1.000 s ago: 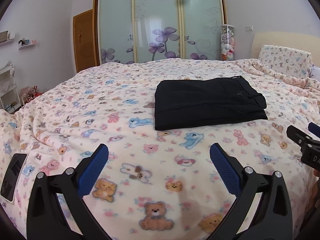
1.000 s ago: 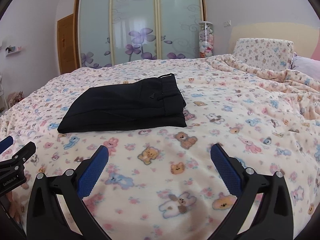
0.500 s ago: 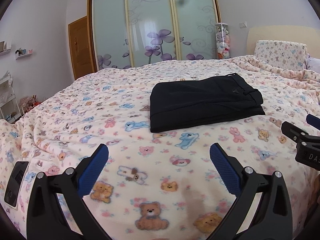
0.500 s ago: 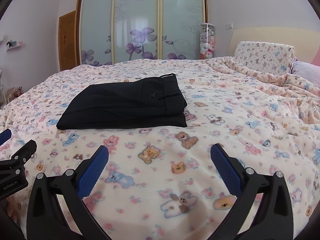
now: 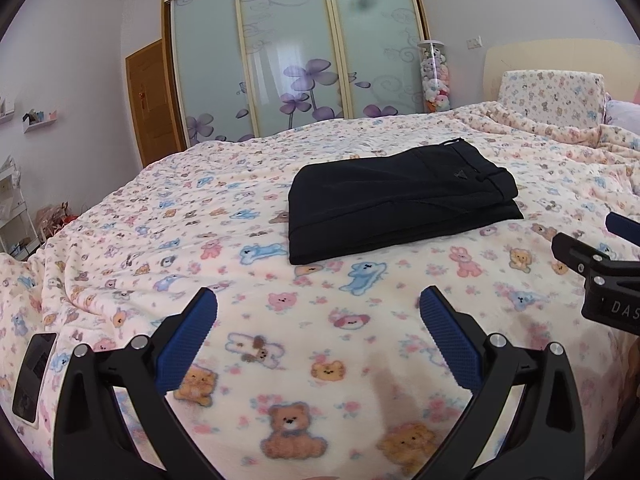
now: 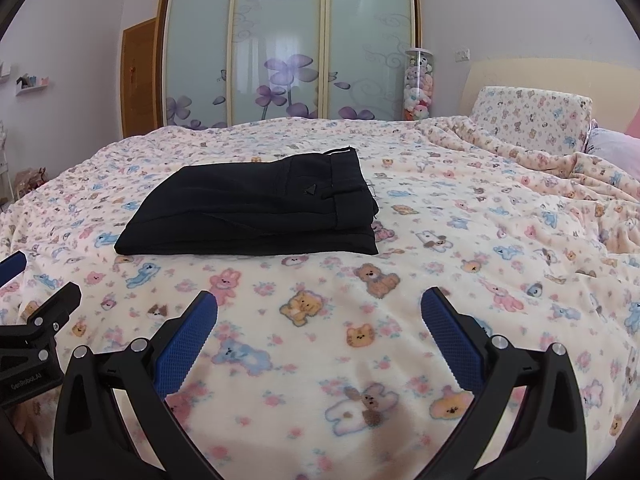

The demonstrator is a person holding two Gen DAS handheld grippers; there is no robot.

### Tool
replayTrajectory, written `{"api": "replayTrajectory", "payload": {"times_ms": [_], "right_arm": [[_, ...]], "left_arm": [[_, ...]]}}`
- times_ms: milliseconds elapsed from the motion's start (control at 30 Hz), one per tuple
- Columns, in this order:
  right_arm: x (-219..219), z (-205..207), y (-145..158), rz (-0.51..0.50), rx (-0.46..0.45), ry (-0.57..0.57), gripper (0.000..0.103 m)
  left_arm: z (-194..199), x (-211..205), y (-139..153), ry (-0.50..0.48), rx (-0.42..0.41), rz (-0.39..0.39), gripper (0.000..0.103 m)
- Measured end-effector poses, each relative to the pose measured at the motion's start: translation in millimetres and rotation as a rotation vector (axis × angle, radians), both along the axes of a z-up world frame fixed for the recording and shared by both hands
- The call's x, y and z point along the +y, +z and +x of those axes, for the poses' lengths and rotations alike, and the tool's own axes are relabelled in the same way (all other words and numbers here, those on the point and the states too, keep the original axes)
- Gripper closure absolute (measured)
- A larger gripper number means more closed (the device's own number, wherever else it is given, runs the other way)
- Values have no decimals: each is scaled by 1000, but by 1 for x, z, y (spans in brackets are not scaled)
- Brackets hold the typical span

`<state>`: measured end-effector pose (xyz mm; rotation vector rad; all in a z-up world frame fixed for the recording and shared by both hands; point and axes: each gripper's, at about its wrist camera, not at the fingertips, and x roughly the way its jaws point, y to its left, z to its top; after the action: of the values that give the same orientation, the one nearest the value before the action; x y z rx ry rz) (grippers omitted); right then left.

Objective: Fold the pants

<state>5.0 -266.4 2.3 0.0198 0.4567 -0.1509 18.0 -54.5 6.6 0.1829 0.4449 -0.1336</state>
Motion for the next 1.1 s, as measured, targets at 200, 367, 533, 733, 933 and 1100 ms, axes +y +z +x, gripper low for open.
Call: {"api": "replayTrajectory", "payload": {"times_ms": [200,367,533,733,933,1100], "right_arm": [[0,-1,0,1,3,0,1],[0,0,-1,-1,3,2,1],[0,0,-1,1,4,0,1],[-1,0,-2,0,7,4,1],[-5,3,-5,0,15,14,1],[-9,5,-5,3,23,18,1]], "left_arm": [[1,-2,-1,-2,3,4,2],[0,-2,-1,-2,5,4,2],[0,-2,-1,0,4,3,2],[1,-2,-1,-2,4,5,2],[1,-1,-1,-1,3,5,2],[1,-2,-1,-3,3,3,2]]}}
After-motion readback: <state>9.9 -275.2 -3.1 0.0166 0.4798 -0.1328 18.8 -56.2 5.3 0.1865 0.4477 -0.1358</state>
